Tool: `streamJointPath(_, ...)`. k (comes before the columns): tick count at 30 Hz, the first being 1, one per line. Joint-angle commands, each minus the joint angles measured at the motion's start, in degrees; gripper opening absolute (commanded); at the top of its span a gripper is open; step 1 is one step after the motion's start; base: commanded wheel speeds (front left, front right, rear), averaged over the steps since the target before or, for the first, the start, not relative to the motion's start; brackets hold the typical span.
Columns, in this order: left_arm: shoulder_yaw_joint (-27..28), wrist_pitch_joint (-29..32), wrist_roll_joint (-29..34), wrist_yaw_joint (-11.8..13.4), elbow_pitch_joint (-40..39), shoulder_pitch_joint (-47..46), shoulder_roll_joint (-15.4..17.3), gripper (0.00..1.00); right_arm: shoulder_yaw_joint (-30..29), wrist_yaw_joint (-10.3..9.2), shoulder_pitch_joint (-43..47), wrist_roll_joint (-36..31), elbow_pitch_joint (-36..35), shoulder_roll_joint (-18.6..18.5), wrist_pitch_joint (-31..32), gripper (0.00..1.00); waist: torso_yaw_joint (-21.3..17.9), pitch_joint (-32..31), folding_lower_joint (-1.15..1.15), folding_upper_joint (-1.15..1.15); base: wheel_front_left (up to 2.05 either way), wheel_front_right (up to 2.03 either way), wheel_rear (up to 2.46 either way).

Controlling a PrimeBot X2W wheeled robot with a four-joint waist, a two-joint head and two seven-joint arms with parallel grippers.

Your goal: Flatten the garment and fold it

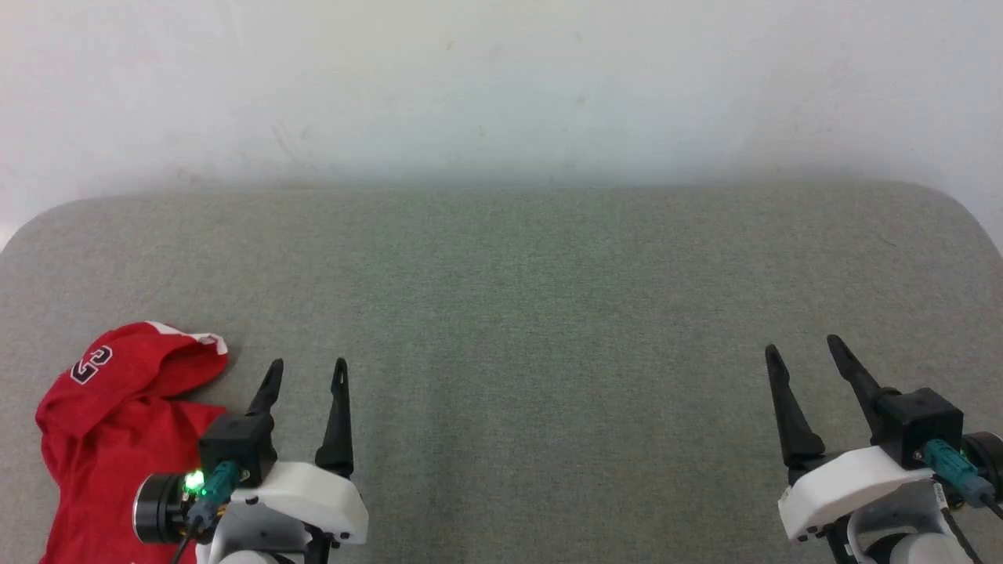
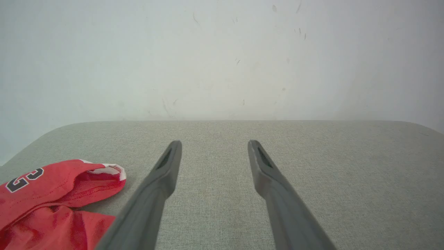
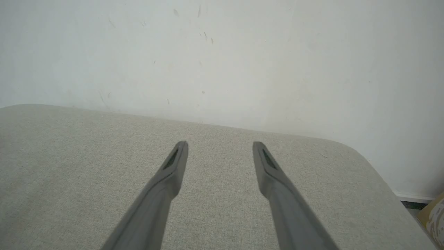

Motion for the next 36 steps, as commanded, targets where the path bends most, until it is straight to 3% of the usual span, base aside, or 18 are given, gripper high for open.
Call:
streamJointPath(1, -0.1, -0.5, -0.6, 0.1, 0.2, -1.2, 0.0, 1.0, -0.3, -0.01, 0.5, 0.3, -0.4, 0.1, -0.5, 1.0, 0.6, 0.0, 0.0, 0.0, 0.0, 0.0, 0.0)
streamJointPath(36, 2.8, -4.6, -5.6, 0.6, 1.9, -1.1, -0.1, 1.0, 1.2, -0.02, 1.6, 0.5, -3.5, 0.1, -2.0, 1.0, 15.1, 0.4, 0.0, 0.0, 0.0, 0.0, 0.0)
